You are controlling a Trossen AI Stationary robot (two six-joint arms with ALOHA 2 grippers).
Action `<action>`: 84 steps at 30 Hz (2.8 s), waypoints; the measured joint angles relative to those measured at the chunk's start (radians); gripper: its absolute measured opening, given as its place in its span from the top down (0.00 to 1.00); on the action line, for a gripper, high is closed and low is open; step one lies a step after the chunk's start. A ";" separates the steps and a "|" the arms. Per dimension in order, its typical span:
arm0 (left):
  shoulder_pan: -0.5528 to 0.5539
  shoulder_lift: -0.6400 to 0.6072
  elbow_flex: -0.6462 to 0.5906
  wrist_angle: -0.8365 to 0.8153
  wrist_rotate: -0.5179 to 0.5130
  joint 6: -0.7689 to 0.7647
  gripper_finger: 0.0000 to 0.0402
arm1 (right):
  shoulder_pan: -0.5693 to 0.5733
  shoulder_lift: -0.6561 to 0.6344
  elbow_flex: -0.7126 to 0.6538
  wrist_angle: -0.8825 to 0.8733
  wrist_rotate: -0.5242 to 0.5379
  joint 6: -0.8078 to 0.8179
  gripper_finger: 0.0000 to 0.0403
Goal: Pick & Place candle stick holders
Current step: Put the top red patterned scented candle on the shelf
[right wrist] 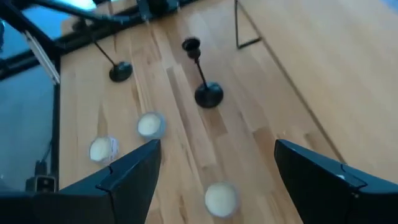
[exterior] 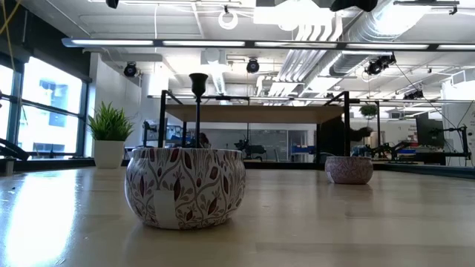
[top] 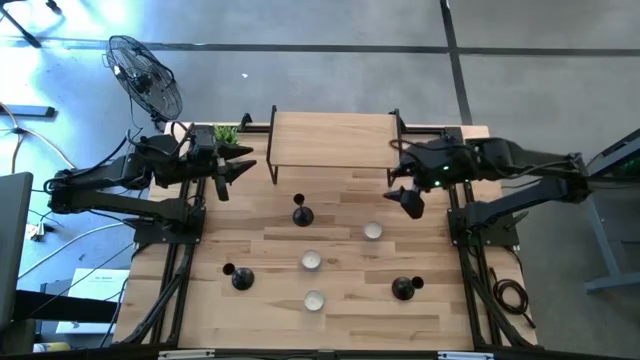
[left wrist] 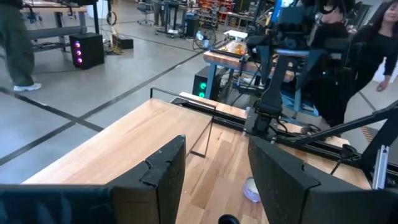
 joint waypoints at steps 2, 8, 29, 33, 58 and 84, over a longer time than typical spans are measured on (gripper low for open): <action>0.000 0.000 0.000 0.000 0.000 0.000 0.57 | 0.000 0.029 0.000 -0.019 -0.002 -0.004 0.24; 0.000 0.000 0.000 0.001 0.000 -0.006 0.57 | -0.043 0.074 0.000 -0.093 -0.013 0.004 0.24; 0.000 0.001 0.000 -0.011 -0.005 -0.081 0.57 | -0.070 0.102 0.000 -0.241 0.099 0.397 0.24; 0.000 0.001 0.000 -0.036 0.018 -0.091 0.57 | -0.013 0.136 0.000 -0.274 0.097 0.445 0.24; 0.000 0.000 0.000 -0.083 0.161 -0.087 0.57 | 0.046 0.433 0.000 -0.194 0.063 0.539 0.24; 0.000 0.000 0.000 -0.159 0.201 -0.087 0.57 | 0.047 0.469 -0.107 -0.133 0.016 0.602 0.24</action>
